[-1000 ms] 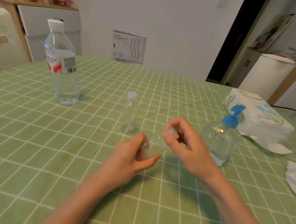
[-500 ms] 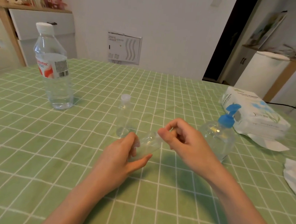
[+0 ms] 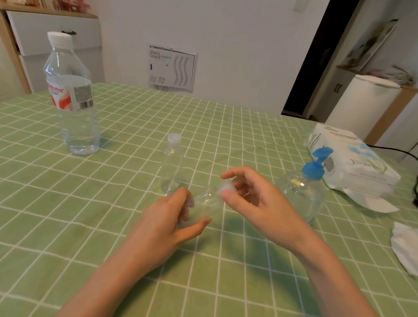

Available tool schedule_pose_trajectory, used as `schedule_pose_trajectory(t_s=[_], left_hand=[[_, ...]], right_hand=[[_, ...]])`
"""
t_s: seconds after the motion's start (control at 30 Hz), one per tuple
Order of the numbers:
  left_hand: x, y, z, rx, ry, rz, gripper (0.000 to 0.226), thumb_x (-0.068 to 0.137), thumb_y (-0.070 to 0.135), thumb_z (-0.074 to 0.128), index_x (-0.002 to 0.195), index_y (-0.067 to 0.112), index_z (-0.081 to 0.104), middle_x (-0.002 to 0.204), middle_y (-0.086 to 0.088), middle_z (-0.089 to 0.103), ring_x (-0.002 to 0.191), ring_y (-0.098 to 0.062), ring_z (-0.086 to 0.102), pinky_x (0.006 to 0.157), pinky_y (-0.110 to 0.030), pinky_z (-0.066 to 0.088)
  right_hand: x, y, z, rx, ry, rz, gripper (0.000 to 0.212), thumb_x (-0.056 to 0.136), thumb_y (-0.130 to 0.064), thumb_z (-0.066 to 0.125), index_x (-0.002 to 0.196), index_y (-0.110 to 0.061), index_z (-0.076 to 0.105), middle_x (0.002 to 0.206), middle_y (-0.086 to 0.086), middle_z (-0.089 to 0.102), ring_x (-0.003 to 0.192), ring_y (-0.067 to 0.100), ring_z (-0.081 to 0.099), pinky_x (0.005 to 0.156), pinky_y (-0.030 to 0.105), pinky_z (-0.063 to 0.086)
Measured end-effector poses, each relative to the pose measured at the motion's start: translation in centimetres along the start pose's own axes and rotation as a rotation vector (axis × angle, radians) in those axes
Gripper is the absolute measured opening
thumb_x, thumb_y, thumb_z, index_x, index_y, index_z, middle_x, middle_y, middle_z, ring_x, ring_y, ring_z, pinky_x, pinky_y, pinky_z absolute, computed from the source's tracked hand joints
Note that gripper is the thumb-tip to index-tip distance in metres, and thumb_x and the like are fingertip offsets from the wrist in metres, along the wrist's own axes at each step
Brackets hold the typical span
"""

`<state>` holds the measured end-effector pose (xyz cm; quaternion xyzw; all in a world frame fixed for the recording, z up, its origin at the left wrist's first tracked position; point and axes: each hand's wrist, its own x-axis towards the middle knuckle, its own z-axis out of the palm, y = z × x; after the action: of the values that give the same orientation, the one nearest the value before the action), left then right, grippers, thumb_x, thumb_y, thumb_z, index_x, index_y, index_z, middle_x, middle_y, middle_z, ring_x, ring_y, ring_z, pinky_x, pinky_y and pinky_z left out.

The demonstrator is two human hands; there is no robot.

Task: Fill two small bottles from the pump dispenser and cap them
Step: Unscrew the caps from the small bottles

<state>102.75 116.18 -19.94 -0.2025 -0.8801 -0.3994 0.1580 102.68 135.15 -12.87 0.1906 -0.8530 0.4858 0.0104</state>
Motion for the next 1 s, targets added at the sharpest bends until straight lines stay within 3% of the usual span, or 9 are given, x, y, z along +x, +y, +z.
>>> schedule_pose_trajectory(t_s=[0.07,0.2,0.3,0.47,0.63,0.73,0.87,1.0], left_hand=[[0.0,0.0,0.0,0.001,-0.004,0.0,0.036,0.07,0.066,0.051,0.079,0.033,0.04,0.064,0.009,0.05,0.065,-0.006,0.05,0.053,-0.019,0.04],[0.0,0.1,0.0,0.018,-0.002,0.005,0.035,0.071,0.064,0.053,0.079,0.032,0.04,0.065,0.009,0.051,0.06,-0.006,0.049,0.055,-0.023,0.043],[0.0,0.1,0.0,0.009,0.002,0.002,0.035,0.071,0.063,0.053,0.079,0.032,0.041,0.065,0.01,0.05,0.06,-0.004,0.049,0.054,-0.019,0.039],[0.0,0.3,0.1,0.002,-0.004,-0.001,0.033,0.072,0.061,0.056,0.079,0.032,0.041,0.066,0.01,0.052,0.061,-0.005,0.05,0.055,-0.018,0.042],[0.1,0.8,0.0,-0.177,0.013,-0.065,0.028,0.073,0.047,0.068,0.078,0.027,0.048,0.06,0.002,0.052,0.055,-0.004,0.049,0.053,-0.016,0.04],[0.1,1.4,-0.3,-0.328,-0.005,-0.167,0.037,0.067,0.054,0.063,0.088,0.025,0.054,0.075,0.0,0.061,0.064,-0.008,0.055,0.061,-0.023,0.049],[-0.1,1.6,0.0,-0.448,-0.088,-0.234,0.024,0.083,0.04,0.056,0.105,0.031,0.049,0.103,0.008,0.059,0.088,0.003,0.058,0.078,-0.019,0.05],[1.2,2.0,0.5,-0.585,-0.081,-0.27,0.042,0.077,0.044,0.054,0.115,0.029,0.044,0.115,0.009,0.057,0.102,0.003,0.056,0.083,-0.014,0.047]], right_hand=[[0.1,-0.1,0.0,-0.027,-0.005,0.028,0.045,0.072,-0.058,0.06,0.103,-0.025,0.06,0.085,0.005,0.06,0.074,0.018,0.055,0.074,0.031,0.049],[0.2,-0.1,-0.1,-0.04,-0.003,-0.001,0.018,0.086,-0.03,0.064,0.101,-0.021,0.063,0.09,0.01,0.063,0.081,0.024,0.058,0.078,0.034,0.049],[0.1,-0.2,-0.2,-0.049,-0.012,0.016,0.024,0.084,-0.034,0.065,0.106,-0.025,0.062,0.089,0.004,0.061,0.082,0.02,0.058,0.077,0.027,0.049],[0.0,-0.6,-0.5,-0.066,0.001,-0.032,0.011,0.086,-0.022,0.066,0.097,-0.02,0.067,0.089,0.005,0.066,0.084,0.02,0.06,0.079,0.031,0.051],[-0.5,-0.7,-1.3,0.055,0.054,-0.075,0.015,0.087,-0.012,0.064,0.101,-0.02,0.065,0.081,-0.015,0.064,0.077,0.003,0.06,0.073,0.017,0.049],[-0.6,-0.3,-1.6,0.103,0.152,-0.041,0.018,0.084,-0.011,0.069,0.099,-0.019,0.064,0.091,0.001,0.067,0.085,0.015,0.065,0.08,0.023,0.054],[-0.7,0.9,-0.7,0.121,0.206,0.068,0.019,0.079,-0.01,0.074,0.093,-0.015,0.061,0.087,-0.001,0.066,0.078,0.005,0.062,0.075,0.016,0.052],[-0.7,2.4,0.1,0.128,0.222,0.17,0.022,0.079,-0.014,0.074,0.094,-0.019,0.059,0.092,0.004,0.067,0.085,0.013,0.065,0.079,0.02,0.053]])
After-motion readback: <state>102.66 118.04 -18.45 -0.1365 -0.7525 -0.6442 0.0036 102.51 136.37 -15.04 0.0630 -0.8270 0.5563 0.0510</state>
